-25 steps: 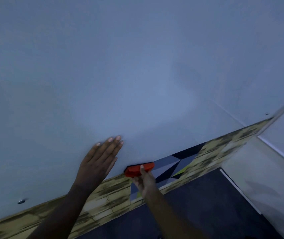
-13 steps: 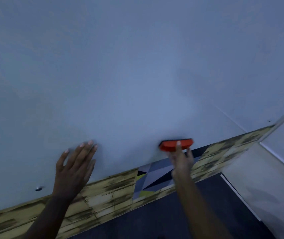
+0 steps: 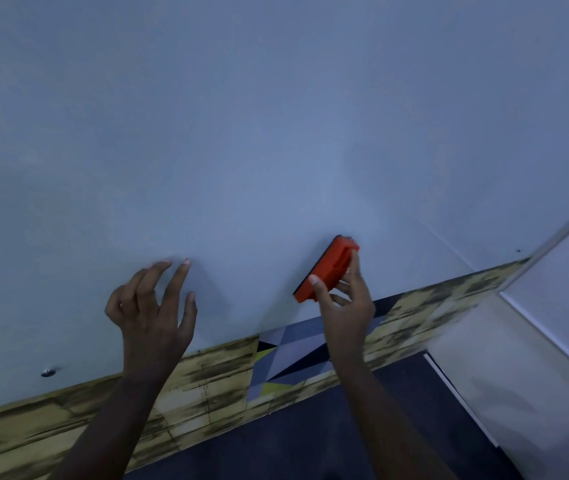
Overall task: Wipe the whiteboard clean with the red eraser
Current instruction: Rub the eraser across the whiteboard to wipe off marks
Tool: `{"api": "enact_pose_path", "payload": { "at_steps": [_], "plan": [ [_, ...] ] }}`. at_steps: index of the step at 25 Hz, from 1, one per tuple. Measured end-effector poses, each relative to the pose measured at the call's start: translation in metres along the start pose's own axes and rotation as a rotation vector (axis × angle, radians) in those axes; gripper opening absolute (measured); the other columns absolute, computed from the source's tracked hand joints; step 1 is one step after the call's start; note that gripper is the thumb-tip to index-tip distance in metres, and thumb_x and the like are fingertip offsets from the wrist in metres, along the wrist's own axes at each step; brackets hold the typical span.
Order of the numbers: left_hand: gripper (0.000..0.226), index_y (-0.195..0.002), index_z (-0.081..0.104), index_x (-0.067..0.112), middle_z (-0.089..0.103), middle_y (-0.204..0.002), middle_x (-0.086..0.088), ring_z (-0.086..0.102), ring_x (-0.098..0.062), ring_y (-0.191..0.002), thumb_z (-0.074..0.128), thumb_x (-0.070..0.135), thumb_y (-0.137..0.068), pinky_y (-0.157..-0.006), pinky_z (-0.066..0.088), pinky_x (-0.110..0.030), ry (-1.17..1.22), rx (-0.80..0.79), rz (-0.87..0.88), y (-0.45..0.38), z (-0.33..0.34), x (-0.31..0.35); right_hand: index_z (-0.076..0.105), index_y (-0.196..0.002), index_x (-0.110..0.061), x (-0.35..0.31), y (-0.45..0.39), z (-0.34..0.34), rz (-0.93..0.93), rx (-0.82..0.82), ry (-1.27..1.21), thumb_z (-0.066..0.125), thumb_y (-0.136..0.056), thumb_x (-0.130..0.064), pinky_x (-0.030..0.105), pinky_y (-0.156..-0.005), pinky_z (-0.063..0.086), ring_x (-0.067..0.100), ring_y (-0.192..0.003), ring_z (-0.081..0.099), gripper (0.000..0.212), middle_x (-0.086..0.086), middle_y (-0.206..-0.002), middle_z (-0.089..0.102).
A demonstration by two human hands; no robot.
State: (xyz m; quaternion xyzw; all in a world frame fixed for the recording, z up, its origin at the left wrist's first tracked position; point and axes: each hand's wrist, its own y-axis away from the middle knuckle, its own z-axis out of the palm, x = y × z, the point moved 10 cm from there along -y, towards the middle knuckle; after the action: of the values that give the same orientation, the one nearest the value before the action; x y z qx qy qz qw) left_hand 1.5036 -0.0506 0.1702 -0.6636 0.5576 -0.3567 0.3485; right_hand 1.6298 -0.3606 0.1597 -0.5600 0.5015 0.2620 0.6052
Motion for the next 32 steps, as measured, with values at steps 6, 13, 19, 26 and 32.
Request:
{"api": "enact_pose_path", "payload": {
  "at_steps": [6,13,19,26,32],
  "plan": [
    [0.047,-0.149,0.059,0.015,0.049,-0.149,-0.014,0.044,-0.034,-0.138,0.062,0.026,-0.104,-0.103,0.033,-0.054,-0.023,-0.02,0.057,-0.036,0.021,0.085,0.04,-0.16,-0.028,0.023,-0.034,-0.024,-0.078,-0.091,0.02,0.083,-0.09,-0.03,0.031,-0.082,0.064,0.007,-0.111,0.065,0.082,-0.014,-0.113,0.063],
    [0.058,-0.157,0.049,0.01,0.047,-0.156,-0.015,0.04,-0.034,-0.145,0.06,0.028,-0.103,-0.103,0.035,-0.055,-0.053,-0.082,0.076,-0.057,0.085,0.238,0.039,-0.159,-0.031,0.109,-0.141,-0.13,0.067,-0.007,-0.11,0.082,-0.091,-0.03,0.028,-0.082,0.062,0.007,-0.112,0.066,0.081,-0.009,-0.12,0.067],
    [0.06,-0.157,0.048,0.01,0.047,-0.155,-0.015,0.043,-0.035,-0.144,0.06,0.029,-0.102,-0.103,0.035,-0.055,-0.081,-0.097,-0.022,-0.072,0.113,0.312,0.039,-0.159,-0.025,0.218,-0.221,-0.221,0.371,0.12,-0.222,0.083,-0.09,-0.028,0.028,-0.084,0.061,0.001,-0.102,0.068,0.082,0.004,-0.13,0.069],
    [0.059,-0.155,0.052,0.011,0.046,-0.156,-0.016,0.047,-0.038,-0.143,0.063,0.026,-0.099,-0.102,0.037,-0.053,-0.066,-0.178,-0.023,-0.066,0.125,0.333,0.048,-0.156,-0.018,0.342,-0.167,-0.216,0.888,0.214,-0.406,0.085,-0.087,-0.013,0.049,-0.083,0.063,0.033,-0.105,0.072,0.077,0.005,-0.121,0.071],
    [0.056,-0.156,0.05,0.009,0.04,-0.159,-0.019,0.045,-0.041,-0.145,0.061,0.02,-0.102,-0.106,0.036,-0.054,-0.074,-0.121,-0.023,-0.07,0.125,0.32,0.055,-0.147,-0.005,0.33,-0.149,-0.172,1.021,0.131,-0.514,0.084,-0.087,-0.009,0.04,-0.068,0.066,0.032,-0.095,0.073,0.067,0.019,-0.123,0.071]
  ]
}}
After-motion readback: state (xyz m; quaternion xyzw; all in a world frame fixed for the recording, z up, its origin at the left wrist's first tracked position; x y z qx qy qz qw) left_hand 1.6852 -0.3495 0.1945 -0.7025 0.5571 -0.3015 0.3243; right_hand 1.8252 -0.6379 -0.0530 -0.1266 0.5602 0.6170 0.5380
